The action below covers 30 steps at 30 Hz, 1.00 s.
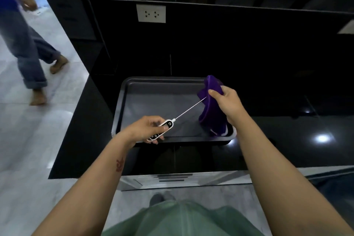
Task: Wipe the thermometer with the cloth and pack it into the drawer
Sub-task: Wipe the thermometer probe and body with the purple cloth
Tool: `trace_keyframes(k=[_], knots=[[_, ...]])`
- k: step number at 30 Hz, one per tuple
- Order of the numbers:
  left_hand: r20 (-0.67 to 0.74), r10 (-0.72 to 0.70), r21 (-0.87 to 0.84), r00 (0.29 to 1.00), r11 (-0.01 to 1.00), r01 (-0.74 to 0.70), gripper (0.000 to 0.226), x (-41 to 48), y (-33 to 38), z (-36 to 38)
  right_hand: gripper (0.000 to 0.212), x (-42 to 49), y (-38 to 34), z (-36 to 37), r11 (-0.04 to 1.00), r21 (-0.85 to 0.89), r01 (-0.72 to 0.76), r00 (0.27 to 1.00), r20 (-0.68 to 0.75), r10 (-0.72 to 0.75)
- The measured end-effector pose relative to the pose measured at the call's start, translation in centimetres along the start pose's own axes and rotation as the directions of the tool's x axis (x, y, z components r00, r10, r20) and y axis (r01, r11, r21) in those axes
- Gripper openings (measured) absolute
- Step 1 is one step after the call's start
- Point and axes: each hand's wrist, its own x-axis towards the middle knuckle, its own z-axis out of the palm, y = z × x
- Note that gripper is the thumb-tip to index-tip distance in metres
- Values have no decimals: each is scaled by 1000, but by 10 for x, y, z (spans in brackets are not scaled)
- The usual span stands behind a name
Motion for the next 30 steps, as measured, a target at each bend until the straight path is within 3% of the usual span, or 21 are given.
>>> trace_keyframes(k=[2, 6, 9, 16, 19, 22, 26, 30], knots=[[35, -7, -26, 999, 1000, 8, 13, -3, 4, 10, 14, -1, 0, -5, 998, 62, -1, 1000, -10, 2], [156, -31, -146, 987, 988, 54, 12, -8, 25, 51, 15, -13, 3, -14, 939, 343, -17, 996, -74, 45], [161, 12, -277, 987, 960, 33, 13, -6, 42, 89, 14, -23, 12, -27, 920, 391, -33, 993, -88, 74], [78, 19, -437, 997, 899, 17, 15, -6, 63, 131, 13, -26, 29, -99, 945, 323, -46, 984, -148, 98], [59, -7, -463, 998, 886, 34, 16, -4, 60, 143, 31, -21, 36, -133, 960, 244, -137, 974, -141, 175], [66, -18, -481, 998, 875, 48, 17, 0, 60, 156, 28, -13, 50, -157, 960, 152, -234, 963, -97, 250], [53, -40, -510, 998, 858, 61, 17, 3, 62, 165, 21, -4, 73, -158, 944, -7, -331, 943, -41, 330], [10, -76, -531, 997, 844, 70, 18, 6, 58, 162, 18, 12, 96, -142, 962, -35, -269, 961, -80, 266]])
